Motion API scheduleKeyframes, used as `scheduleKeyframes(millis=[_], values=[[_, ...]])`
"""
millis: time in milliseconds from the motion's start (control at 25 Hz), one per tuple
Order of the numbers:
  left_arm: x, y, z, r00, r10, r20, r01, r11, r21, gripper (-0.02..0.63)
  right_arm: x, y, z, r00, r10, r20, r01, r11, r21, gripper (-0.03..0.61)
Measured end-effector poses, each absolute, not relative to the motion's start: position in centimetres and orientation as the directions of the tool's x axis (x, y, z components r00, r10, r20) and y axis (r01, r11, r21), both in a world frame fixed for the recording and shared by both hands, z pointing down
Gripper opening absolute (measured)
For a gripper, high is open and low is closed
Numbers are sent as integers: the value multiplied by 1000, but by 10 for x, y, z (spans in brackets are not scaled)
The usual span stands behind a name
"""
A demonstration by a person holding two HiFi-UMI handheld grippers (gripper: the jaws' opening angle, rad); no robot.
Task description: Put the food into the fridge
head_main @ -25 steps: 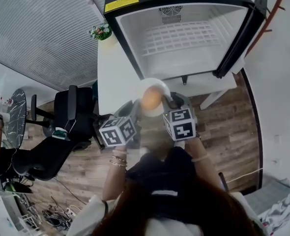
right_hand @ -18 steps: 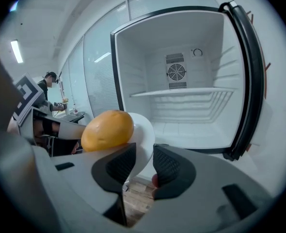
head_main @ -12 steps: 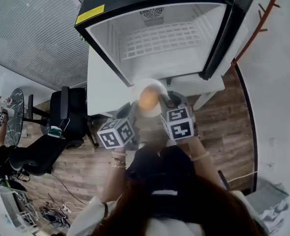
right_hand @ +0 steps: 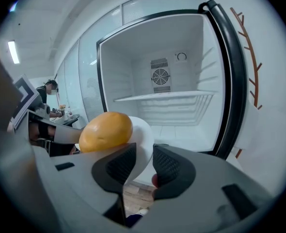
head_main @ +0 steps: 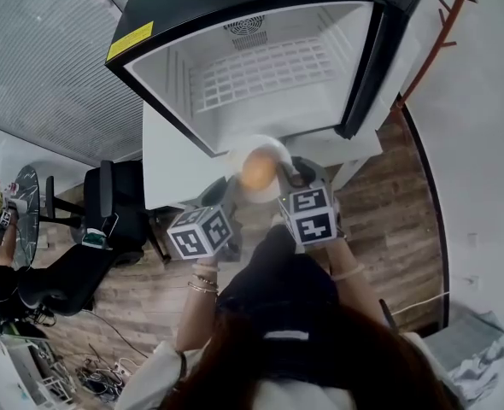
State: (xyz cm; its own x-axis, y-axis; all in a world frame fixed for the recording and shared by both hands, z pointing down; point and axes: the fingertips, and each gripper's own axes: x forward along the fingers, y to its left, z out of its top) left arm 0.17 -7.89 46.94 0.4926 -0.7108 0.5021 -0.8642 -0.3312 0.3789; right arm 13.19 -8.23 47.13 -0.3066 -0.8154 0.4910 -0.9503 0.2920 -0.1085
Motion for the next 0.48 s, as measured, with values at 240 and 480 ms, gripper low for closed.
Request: scheduleKeyframes(millis=[240, 480], values=[[14, -95, 463, 510, -703, 496, -856, -362, 369, 81, 144, -95, 460, -281, -839, 467, -959, 267, -97, 104], [21, -109, 459, 520, -703, 486, -851, -375, 367, 81, 152, -112, 452, -267, -858, 439, -963, 251, -94, 103]])
